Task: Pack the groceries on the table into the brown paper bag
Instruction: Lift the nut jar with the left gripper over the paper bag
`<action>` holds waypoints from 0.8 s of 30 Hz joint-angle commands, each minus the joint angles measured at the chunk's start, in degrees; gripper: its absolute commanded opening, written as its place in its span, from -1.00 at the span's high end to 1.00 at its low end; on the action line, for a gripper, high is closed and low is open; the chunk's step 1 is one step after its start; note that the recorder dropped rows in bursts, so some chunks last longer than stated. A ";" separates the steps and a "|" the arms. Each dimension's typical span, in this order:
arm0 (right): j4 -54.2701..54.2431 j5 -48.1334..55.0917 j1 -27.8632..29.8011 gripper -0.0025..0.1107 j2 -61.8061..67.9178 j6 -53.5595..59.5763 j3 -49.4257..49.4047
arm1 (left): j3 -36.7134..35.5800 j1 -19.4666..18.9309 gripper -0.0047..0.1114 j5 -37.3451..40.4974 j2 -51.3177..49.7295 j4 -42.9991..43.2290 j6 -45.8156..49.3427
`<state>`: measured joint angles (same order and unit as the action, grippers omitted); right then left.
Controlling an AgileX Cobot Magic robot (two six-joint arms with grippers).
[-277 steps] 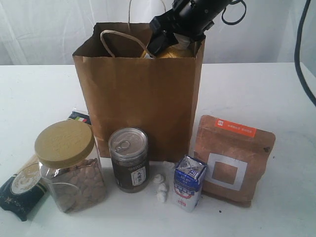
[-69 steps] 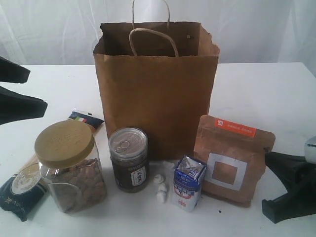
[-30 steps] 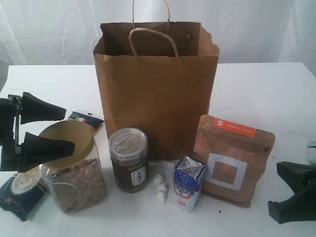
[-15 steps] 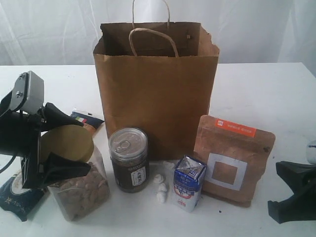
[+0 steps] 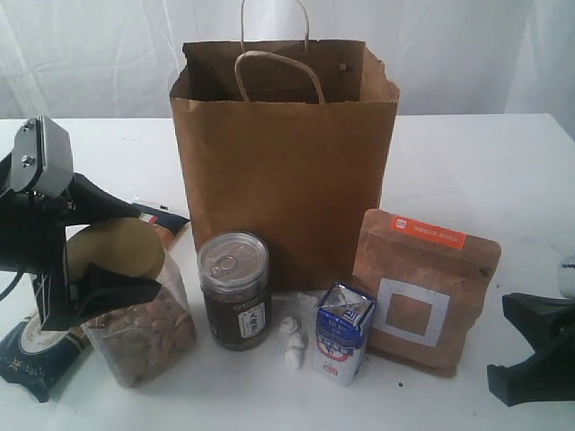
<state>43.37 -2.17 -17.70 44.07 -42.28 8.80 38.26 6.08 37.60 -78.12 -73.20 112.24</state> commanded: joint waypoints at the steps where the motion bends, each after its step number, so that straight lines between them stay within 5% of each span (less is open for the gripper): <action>1: -0.24 -0.86 0.15 0.96 -0.27 -0.14 -0.24 | -0.10 0.35 -0.10 1.19 2.67 -2.83 7.03; 10: -0.24 -0.86 0.15 0.96 -0.27 -0.14 -0.24 | -0.10 0.35 0.88 2.99 5.51 -4.33 6.40; 24: -0.24 -0.76 0.15 0.96 -0.27 -0.14 -0.24 | -0.10 0.35 0.92 2.99 14.62 -4.33 6.40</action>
<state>43.37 -2.17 -17.70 44.07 -42.28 8.80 38.26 6.08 38.91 -66.69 -74.96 112.24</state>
